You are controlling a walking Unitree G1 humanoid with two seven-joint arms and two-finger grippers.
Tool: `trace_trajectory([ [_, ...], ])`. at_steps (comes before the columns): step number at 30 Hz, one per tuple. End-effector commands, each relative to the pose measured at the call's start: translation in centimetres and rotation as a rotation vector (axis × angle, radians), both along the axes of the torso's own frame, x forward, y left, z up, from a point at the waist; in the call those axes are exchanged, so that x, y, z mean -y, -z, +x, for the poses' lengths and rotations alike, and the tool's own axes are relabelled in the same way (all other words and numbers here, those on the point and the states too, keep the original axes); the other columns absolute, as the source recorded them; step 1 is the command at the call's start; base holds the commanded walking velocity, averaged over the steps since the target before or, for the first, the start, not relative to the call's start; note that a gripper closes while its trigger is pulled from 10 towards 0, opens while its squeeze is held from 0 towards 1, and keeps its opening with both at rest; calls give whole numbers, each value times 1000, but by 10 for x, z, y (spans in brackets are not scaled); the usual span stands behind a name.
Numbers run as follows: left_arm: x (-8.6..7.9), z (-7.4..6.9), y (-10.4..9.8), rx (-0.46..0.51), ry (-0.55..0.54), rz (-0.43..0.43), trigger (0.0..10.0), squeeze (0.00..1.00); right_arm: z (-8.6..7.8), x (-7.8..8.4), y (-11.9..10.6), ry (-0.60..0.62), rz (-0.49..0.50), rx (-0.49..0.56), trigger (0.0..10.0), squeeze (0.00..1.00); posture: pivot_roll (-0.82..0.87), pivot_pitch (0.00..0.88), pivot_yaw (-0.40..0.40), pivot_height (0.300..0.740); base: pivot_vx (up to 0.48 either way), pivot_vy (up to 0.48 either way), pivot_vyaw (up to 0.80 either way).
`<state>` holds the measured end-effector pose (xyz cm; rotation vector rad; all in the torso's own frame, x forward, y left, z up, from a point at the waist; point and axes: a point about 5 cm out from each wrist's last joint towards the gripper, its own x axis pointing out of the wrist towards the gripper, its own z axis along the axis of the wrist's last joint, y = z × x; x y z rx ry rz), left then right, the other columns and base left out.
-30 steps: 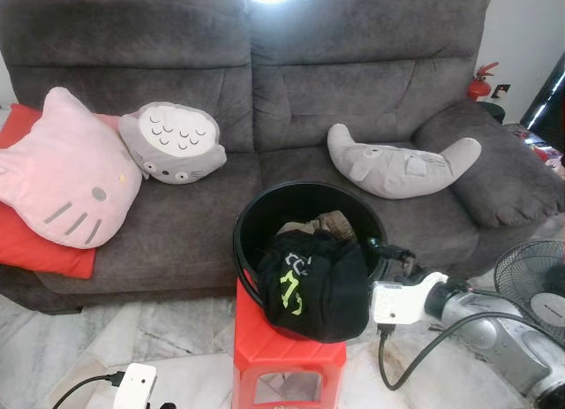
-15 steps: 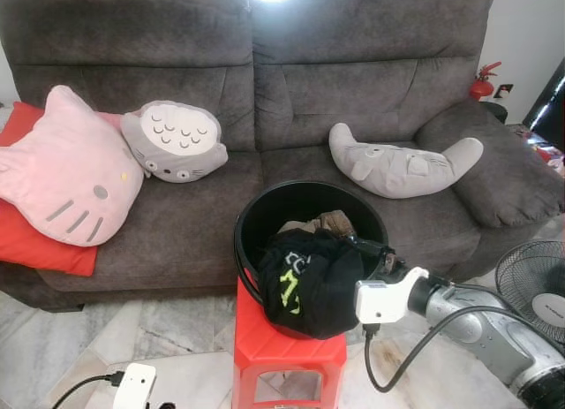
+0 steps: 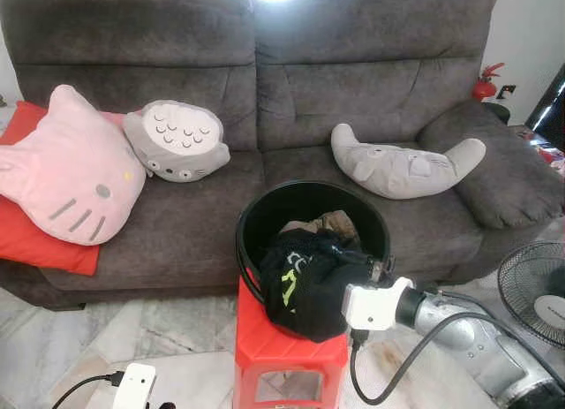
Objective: Hang hanger
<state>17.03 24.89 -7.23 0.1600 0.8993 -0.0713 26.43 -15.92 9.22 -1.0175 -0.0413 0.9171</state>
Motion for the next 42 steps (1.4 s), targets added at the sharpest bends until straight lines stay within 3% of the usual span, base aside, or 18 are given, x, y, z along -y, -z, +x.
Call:
trace_trajectory([
  [1, -2, -3, 1, -10, -2, 6, 10000, 0, 0, 4, -1, 21, -1, -11, 10000, 0, -253, 0, 11, 740, 0, 0, 0],
  [7, -2, -4, 1, -11, 1, 7, 10000, 0, 9, 15, -4, 165, 25, 65, 10000, 0, -251, 0, 10, 740, 0, 0, 0],
  [15, -2, -3, 1, -11, 4, 8, 10000, 0, 5, 12, -3, 134, 51, 35, 10000, 0, -254, 0, 12, 740, 0, 0, 0],
  [16, -2, -3, 1, -11, 3, 8, 10000, 0, 5, 11, -3, 132, 51, 35, 3725, 0, -254, 0, 12, 740, 0, 0, 0],
  [17, -2, -3, 1, -11, 2, 8, 10000, 0, 5, 10, -3, 132, 49, 38, 902, 0, -254, 0, 12, 740, 0, 0, 0],
  [18, -2, -3, 1, -11, 2, 8, 10000, 0, 5, 10, -3, 133, 49, 39, 902, 0, -254, 0, 12, 740, 0, 0, 0],
  [19, -2, -3, 1, -12, 1, 8, 10000, 0, 6, 9, -3, 133, 48, 41, 0, 0, -250, 0, 12, 740, 0, 0, 0],
  [42, -2, -3, 1, -23, 10, 9, 10000, 0, 2, 7, 3, 124, 46, 13, 0, 0, -249, 0, 12, 740, 0, 0, 0],
])
